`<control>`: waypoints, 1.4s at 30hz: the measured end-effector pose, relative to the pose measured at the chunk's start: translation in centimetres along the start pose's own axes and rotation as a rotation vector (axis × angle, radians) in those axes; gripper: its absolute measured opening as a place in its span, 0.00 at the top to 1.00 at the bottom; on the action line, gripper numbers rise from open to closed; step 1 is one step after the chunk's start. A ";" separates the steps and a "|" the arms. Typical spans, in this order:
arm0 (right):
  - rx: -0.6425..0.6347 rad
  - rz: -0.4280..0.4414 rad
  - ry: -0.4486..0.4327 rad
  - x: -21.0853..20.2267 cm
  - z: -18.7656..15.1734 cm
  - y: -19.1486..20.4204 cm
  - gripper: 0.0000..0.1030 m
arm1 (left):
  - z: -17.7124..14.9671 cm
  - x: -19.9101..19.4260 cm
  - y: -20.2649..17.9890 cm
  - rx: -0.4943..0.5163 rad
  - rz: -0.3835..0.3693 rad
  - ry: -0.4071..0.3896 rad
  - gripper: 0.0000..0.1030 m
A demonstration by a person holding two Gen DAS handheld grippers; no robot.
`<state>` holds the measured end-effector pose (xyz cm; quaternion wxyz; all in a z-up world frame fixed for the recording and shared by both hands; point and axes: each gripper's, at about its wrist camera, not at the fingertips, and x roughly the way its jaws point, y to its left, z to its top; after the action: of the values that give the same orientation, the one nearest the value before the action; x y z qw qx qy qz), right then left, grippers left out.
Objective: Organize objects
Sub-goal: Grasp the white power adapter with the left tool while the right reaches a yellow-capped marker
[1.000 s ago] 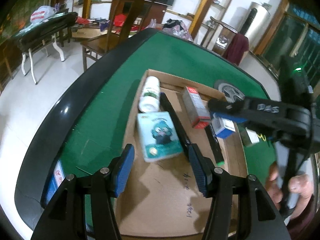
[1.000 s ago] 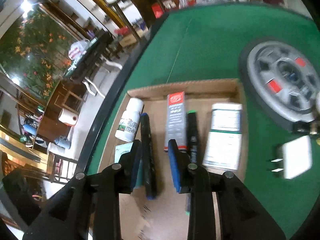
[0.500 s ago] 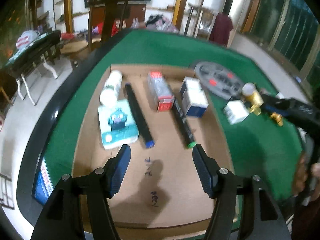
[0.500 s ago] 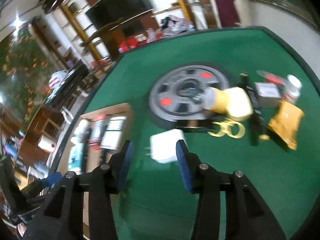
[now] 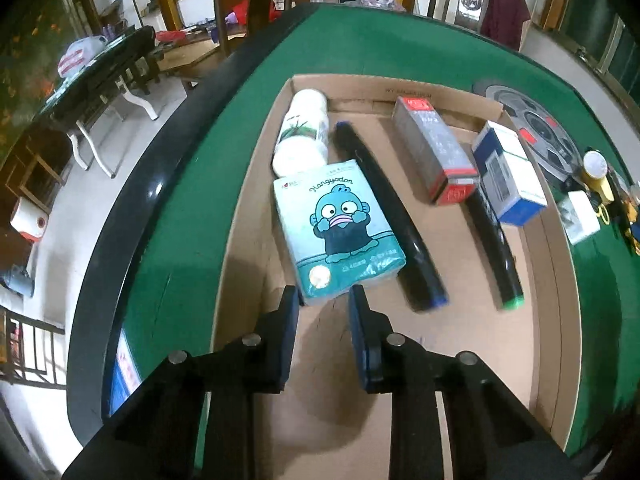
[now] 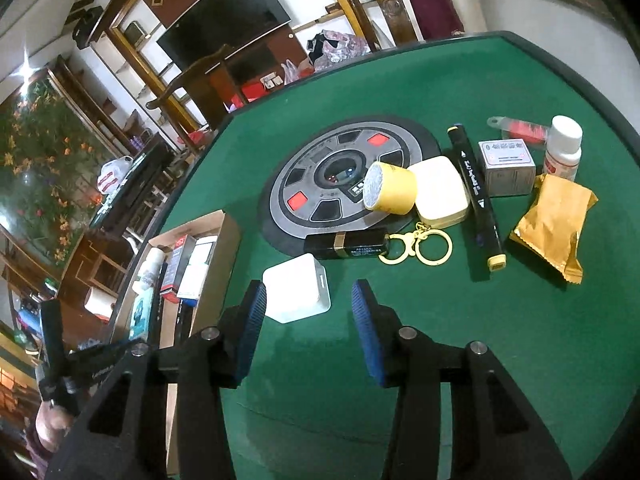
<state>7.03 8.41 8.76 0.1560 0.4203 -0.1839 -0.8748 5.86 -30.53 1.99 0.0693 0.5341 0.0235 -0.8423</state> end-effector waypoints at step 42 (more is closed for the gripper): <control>0.172 -0.048 -0.184 -4.2 4.4 -11.0 0.57 | 4.7 -0.9 -25.6 0.637 -0.169 -0.200 0.42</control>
<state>4.77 20.79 9.14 0.0808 0.3544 -0.2618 -0.8940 -1.65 -5.66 3.94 -0.1691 0.4397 -0.2033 -0.8583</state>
